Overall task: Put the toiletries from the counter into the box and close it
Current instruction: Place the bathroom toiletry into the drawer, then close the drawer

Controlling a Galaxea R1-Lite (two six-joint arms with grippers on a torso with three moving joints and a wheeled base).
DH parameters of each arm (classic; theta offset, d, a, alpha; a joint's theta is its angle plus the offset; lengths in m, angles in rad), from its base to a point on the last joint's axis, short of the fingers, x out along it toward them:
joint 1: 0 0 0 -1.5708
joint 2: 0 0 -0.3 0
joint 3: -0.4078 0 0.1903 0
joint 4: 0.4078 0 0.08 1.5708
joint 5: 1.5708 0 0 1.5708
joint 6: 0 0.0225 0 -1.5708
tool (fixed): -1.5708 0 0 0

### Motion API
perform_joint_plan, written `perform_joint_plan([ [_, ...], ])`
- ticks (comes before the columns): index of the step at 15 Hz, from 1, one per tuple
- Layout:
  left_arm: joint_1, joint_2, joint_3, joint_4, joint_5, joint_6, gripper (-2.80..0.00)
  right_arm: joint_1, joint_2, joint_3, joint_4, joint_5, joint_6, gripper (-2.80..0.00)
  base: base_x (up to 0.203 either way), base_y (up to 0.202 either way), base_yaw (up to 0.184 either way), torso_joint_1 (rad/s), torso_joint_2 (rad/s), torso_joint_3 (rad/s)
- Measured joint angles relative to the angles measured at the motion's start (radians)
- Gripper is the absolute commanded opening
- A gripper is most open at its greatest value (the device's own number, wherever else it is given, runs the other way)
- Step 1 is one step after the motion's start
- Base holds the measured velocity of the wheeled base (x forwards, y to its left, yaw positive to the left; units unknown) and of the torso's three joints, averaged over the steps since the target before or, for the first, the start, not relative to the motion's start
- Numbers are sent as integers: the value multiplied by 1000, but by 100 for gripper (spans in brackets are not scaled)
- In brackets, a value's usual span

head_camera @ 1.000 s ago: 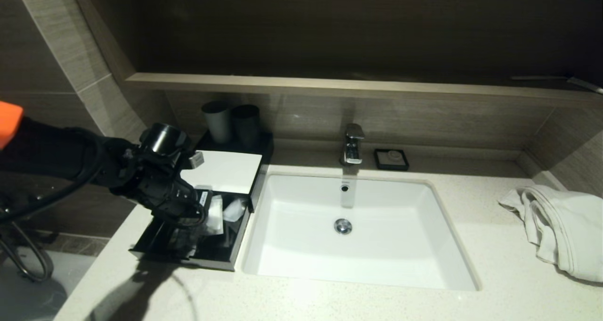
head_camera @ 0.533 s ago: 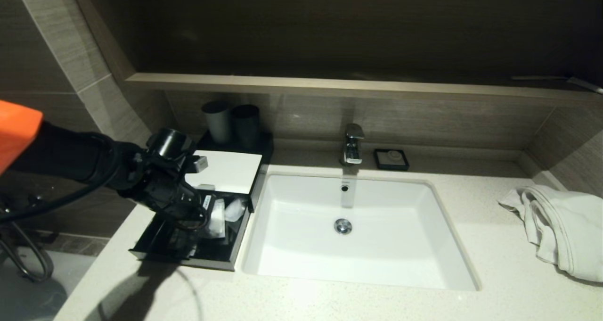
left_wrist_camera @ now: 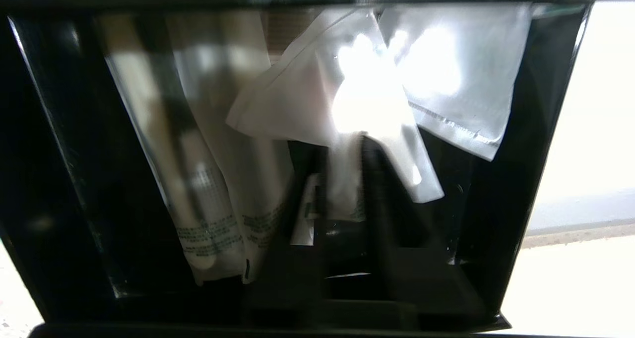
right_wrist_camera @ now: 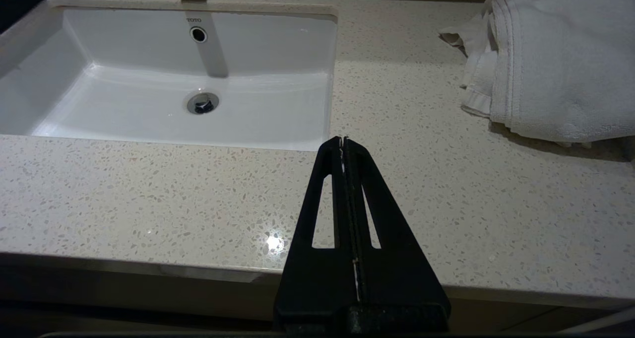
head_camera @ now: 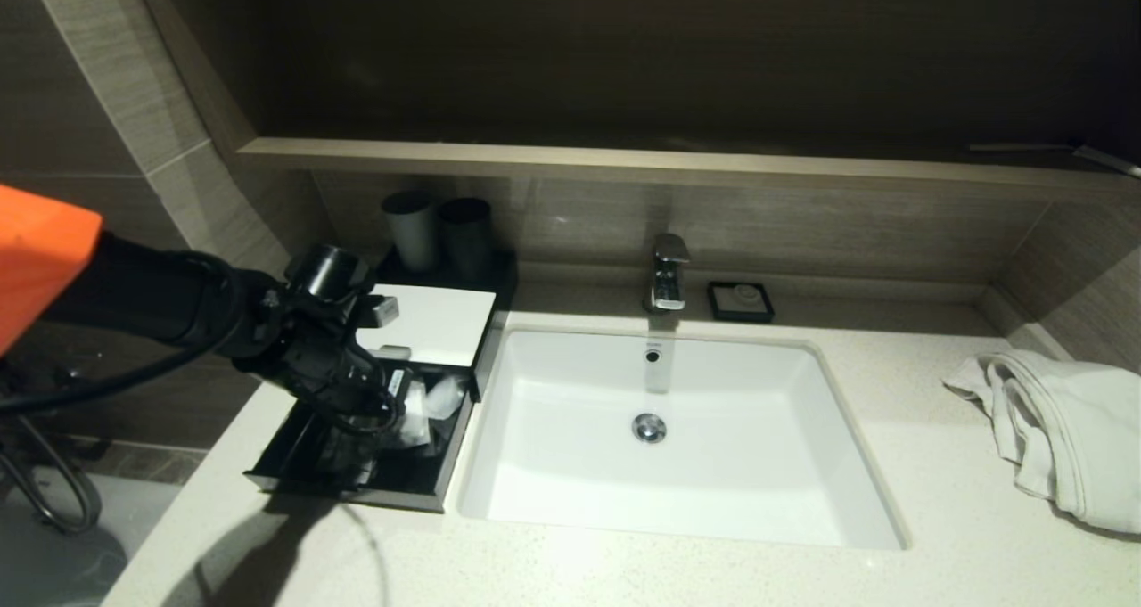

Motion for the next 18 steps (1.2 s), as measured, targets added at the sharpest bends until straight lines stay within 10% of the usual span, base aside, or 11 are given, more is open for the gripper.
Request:
perform_joint_plan([
  [11, -43, -211, 9, 140, 2, -43, 0, 0, 0, 0, 0, 0, -1, -280, 0, 0, 0, 0, 0, 0],
  [12, -43, -249, 18, 188, 5, -76, -280, 0, 0, 0, 0, 0, 0, -280, 0, 0, 0, 0, 0, 0],
  [18, -41, -397, 207, 228, 49, -134, -280, 0, 0, 0, 0, 0, -1, -280, 0, 0, 0, 0, 0, 0],
])
